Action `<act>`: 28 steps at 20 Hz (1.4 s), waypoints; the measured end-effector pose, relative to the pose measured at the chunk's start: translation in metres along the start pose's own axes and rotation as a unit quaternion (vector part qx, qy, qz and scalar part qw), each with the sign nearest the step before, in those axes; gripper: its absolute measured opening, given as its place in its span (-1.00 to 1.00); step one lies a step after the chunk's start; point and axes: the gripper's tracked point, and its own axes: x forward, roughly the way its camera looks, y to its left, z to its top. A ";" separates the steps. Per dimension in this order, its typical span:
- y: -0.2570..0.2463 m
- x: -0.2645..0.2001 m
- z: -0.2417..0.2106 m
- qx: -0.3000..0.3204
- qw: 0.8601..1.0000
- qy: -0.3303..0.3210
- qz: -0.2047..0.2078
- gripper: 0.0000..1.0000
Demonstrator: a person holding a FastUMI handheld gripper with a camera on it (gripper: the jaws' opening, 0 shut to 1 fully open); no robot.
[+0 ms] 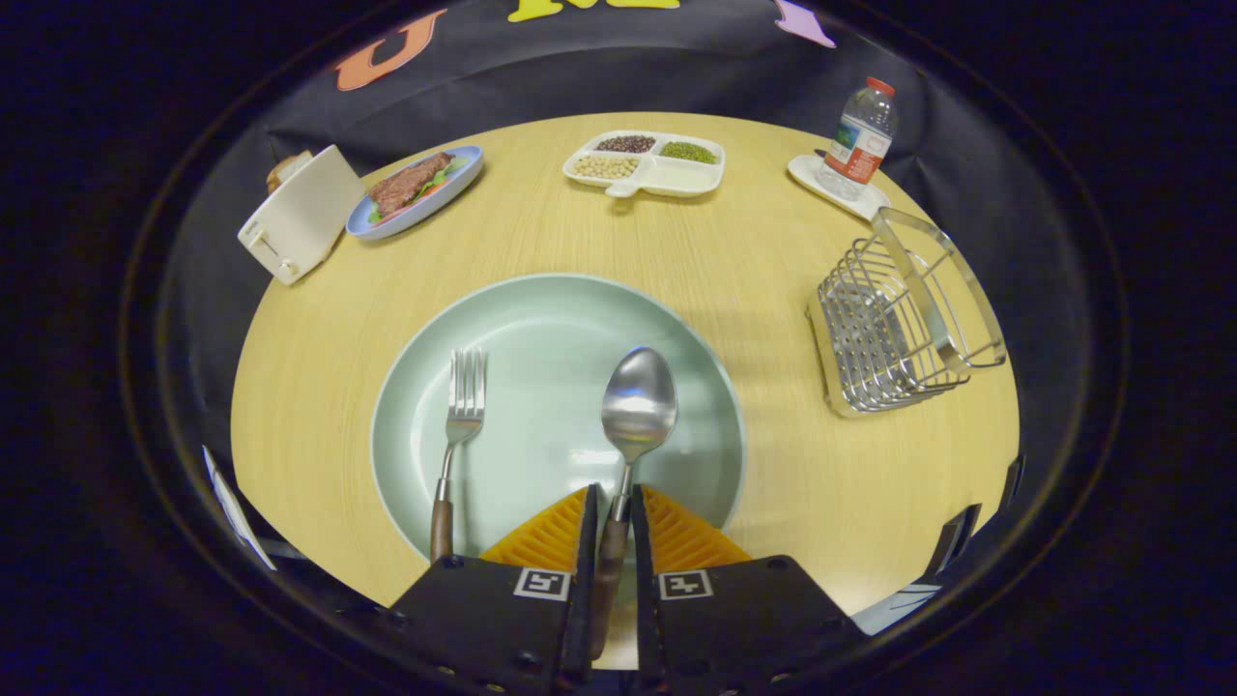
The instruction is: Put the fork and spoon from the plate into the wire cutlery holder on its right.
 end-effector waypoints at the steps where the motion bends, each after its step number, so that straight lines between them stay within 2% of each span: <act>1: 0.000 0.000 0.000 0.000 1.000 0.003 0.000 -0.62; 2: 0.001 0.000 0.000 0.004 1.000 0.007 0.001 -0.61; 4: 0.002 0.001 -0.001 0.009 1.000 0.010 0.003 -0.78; 6: 0.005 0.000 -0.003 0.010 1.000 0.015 0.011 -0.79; 7: 0.005 -0.001 -0.005 0.004 1.000 0.018 0.014 -0.92; 15: 0.005 -0.014 -0.003 0.000 0.999 -0.001 0.042 -0.99; 24: -0.003 -0.056 0.025 0.000 0.996 -0.052 0.074 -0.99; 28: -0.023 -0.077 0.039 0.010 0.994 -0.067 0.083 -0.99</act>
